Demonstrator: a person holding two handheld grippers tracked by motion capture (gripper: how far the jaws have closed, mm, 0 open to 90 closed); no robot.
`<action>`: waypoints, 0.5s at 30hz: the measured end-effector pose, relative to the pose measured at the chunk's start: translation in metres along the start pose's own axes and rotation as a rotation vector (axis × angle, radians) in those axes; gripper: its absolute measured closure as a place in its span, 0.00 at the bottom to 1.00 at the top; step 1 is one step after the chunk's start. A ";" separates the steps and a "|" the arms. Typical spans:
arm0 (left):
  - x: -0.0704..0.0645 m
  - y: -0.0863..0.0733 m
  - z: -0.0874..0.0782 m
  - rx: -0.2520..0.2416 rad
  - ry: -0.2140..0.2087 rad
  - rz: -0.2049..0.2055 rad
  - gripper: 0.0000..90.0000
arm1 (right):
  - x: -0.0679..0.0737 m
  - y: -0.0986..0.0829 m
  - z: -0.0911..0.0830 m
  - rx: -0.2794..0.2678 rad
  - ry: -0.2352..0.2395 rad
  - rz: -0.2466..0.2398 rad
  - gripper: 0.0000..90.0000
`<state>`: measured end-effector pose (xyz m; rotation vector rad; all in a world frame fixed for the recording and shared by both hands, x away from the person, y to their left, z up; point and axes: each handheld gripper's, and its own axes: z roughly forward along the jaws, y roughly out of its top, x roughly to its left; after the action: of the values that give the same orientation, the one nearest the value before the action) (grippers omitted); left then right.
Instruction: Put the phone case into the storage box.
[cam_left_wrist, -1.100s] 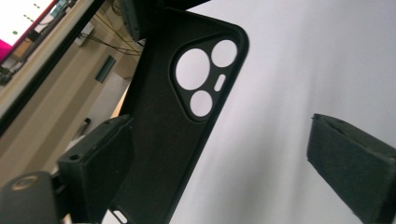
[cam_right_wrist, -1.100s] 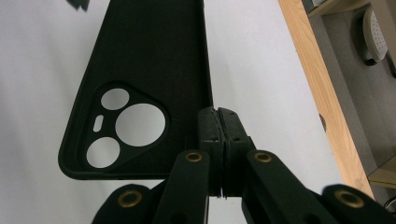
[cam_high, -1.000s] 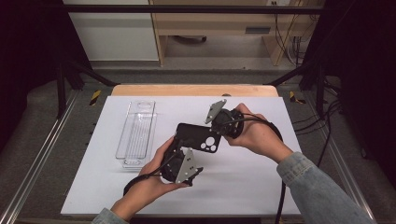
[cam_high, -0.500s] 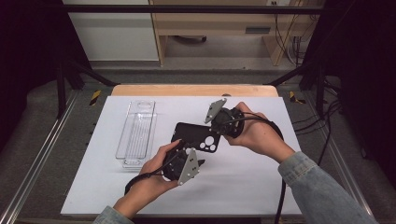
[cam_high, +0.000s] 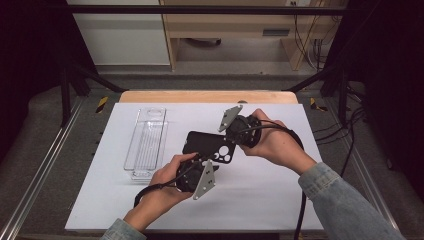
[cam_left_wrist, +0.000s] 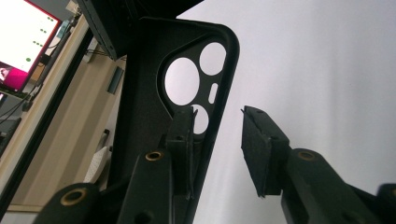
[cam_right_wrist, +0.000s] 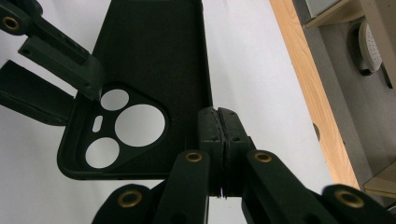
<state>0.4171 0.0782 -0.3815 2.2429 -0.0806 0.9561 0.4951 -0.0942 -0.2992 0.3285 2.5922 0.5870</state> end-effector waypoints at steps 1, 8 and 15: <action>0.000 0.000 0.000 0.003 0.000 0.008 0.76 | 0.000 0.000 0.000 0.000 0.001 0.001 1.00; 0.001 0.003 -0.003 0.042 0.007 0.090 0.84 | 0.001 0.002 -0.002 -0.005 0.003 -0.006 1.00; 0.002 0.004 -0.004 0.044 0.008 0.098 0.91 | 0.002 0.003 -0.003 -0.009 0.006 -0.003 1.00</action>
<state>0.4152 0.0779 -0.3762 2.2935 -0.1689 1.0283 0.4928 -0.0917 -0.2963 0.3202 2.5946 0.5996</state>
